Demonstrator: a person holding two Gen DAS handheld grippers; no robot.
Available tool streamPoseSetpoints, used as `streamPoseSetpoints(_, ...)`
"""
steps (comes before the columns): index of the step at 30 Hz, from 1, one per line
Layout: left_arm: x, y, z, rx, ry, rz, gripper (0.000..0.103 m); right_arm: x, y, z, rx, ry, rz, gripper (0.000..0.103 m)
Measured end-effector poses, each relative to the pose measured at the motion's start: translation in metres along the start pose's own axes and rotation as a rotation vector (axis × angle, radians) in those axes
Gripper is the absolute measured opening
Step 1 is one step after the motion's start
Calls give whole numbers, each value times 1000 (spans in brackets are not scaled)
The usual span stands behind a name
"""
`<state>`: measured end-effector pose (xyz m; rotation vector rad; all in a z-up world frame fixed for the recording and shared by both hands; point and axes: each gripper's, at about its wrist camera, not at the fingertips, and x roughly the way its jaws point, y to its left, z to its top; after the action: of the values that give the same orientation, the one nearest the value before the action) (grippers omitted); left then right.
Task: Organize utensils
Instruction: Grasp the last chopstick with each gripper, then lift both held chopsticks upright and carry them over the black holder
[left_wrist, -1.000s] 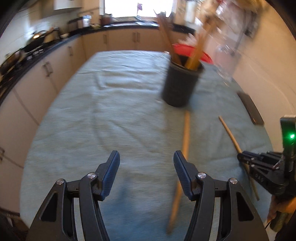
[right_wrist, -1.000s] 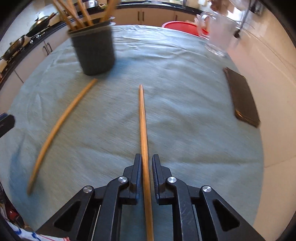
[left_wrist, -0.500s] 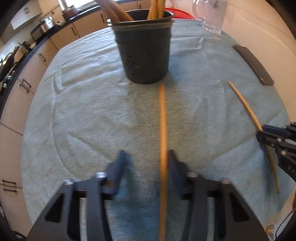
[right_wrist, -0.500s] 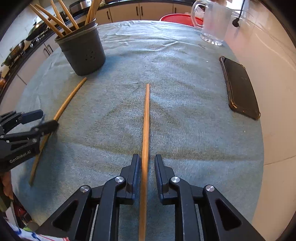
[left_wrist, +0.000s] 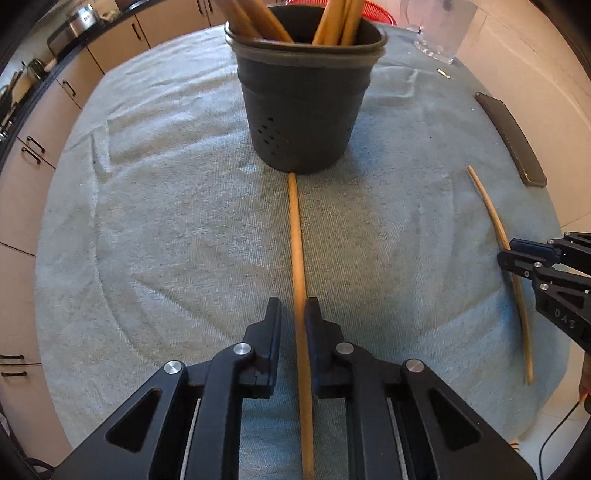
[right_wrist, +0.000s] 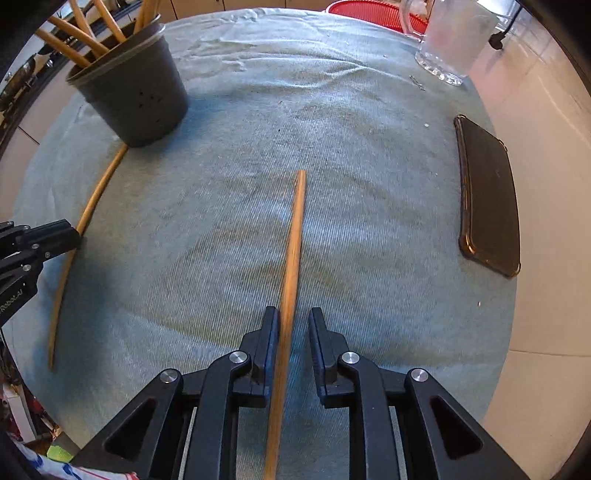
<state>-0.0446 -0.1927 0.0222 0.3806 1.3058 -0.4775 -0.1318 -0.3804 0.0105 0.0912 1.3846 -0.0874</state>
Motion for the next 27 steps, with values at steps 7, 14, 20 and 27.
streamPoseSetpoints(7, 10, 2, 17, 12, 71, -5, 12, 3, 1, 14, -5, 66, 40, 18)
streamPoseSetpoints(14, 15, -3, 33, 47, 92, -15, 11, 11, 3, 38, -93, 123, 33, 18)
streamPoseSetpoints(20, 8, 3, 26, 12, 20, 25, 7, 10, 30, 41, -227, 46, -66, 8)
streamPoseSetpoints(27, -49, 13, -7, -16, -183, -34, 7, -3, 5, 24, -48, -117, 90, 8)
